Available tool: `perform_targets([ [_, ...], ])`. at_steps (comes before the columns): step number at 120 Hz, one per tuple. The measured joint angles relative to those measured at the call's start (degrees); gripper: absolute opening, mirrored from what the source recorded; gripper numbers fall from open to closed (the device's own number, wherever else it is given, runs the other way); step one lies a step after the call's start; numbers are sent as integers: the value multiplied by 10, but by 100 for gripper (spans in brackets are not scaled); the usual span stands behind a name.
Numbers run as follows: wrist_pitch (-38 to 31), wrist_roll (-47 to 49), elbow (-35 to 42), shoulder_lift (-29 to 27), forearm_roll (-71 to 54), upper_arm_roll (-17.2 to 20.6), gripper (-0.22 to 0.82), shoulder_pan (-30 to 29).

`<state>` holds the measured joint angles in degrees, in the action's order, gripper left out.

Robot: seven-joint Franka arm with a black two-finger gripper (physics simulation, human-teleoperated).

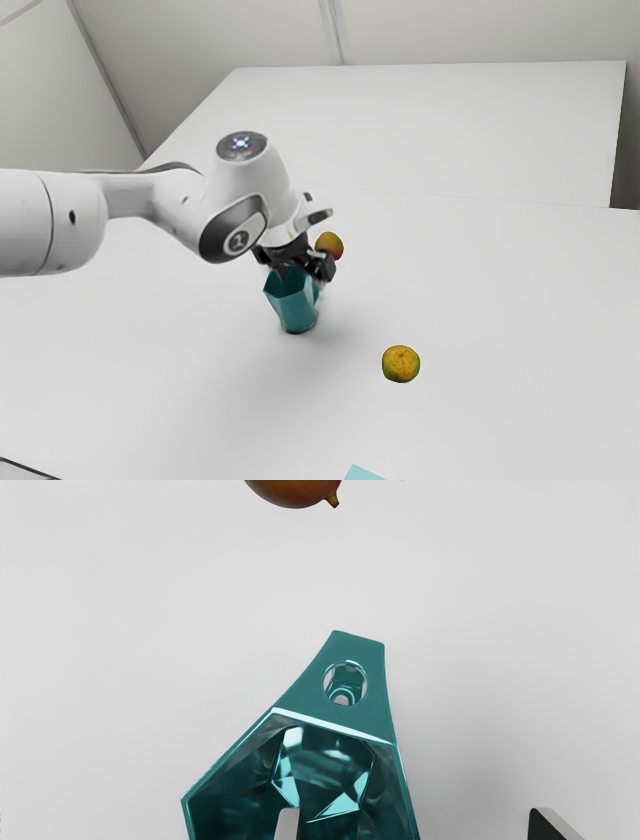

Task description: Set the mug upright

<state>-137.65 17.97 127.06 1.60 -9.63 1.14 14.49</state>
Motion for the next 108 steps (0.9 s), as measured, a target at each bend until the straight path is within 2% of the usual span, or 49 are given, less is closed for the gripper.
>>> perform_targets([
  [12, 10, -1, -22, 0, 0, 4, 52, -3],
  [28, 59, -11, -120, 32, 2, -1, 56, 0],
  [43, 122, -50, -204, 49, 51, -63, 58, 0],
  [59, 198, -107, -248, 14, 96, -130, 59, -17],
  [70, 254, -149, -291, 10, 113, -125, 60, -67],
  [80, 290, -183, -315, 5, 119, -129, 60, -89],
  [108, 349, -255, -340, 4, 120, -138, 60, -92],
])
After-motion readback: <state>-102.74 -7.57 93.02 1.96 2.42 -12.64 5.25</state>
